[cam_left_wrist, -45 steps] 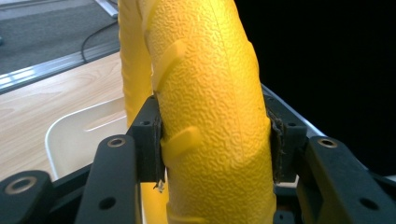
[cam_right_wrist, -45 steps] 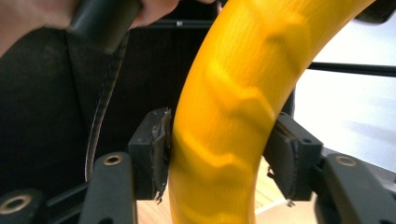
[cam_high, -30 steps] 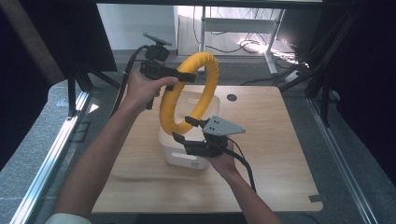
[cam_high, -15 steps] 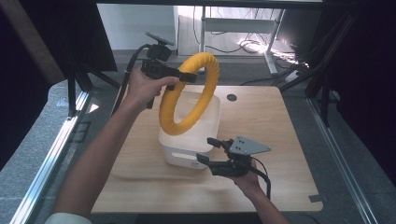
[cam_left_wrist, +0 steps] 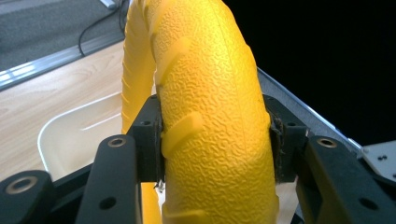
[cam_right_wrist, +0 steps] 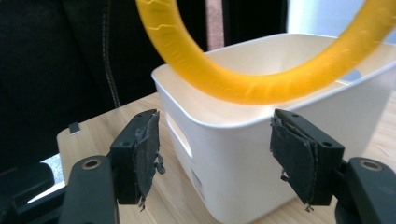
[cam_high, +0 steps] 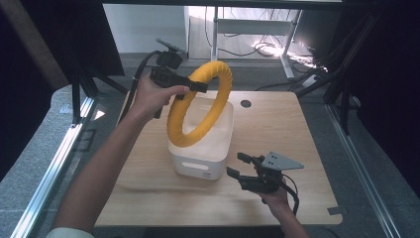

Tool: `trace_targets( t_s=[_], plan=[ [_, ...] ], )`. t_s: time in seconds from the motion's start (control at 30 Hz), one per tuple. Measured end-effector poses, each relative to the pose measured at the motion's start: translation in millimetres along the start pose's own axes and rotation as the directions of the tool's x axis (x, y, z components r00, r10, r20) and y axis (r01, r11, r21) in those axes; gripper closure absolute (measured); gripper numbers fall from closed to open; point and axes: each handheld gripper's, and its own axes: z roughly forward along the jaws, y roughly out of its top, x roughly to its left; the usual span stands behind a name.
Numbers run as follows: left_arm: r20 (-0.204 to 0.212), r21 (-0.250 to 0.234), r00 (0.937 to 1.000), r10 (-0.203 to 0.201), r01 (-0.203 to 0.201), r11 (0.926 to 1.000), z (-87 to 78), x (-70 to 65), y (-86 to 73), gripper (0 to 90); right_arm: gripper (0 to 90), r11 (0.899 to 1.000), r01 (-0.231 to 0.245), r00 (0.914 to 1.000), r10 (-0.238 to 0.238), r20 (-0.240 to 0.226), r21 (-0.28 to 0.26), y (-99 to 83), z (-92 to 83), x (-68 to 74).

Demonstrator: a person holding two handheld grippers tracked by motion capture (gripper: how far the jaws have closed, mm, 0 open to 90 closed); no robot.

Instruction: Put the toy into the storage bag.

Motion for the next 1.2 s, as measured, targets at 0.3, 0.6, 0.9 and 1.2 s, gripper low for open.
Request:
trace_targets(
  t_s=[0.3,0.6,0.9,1.2],
  plan=[
    [0.025,0.032,0.9997,-0.007,0.007,0.9995,12.6,5.4,-8.2,49.4,33.6,0.999,-0.035,0.9986,0.035,0.039,-0.006,-10.1,-8.1,-13.9],
    [0.036,0.082,0.9993,0.001,-0.004,0.9966,26.6,10.2,-18.5,49.4,33.6,0.998,-0.057,0.9969,0.058,0.053,-0.016,-14.3,-12.0,-20.9],
    [0.04,0.099,0.9992,0.004,-0.008,0.9951,34.9,14.1,-25.9,49.3,33.6,0.998,-0.064,0.9962,0.065,0.058,-0.012,-16.9,-13.2,-24.8],
    [0.037,0.119,0.9993,-0.002,-0.003,0.9929,50.5,17.7,-34.6,49.1,33.6,0.998,-0.063,0.9961,0.063,0.061,-0.009,-18.7,-14.7,-26.2]
  ],
)
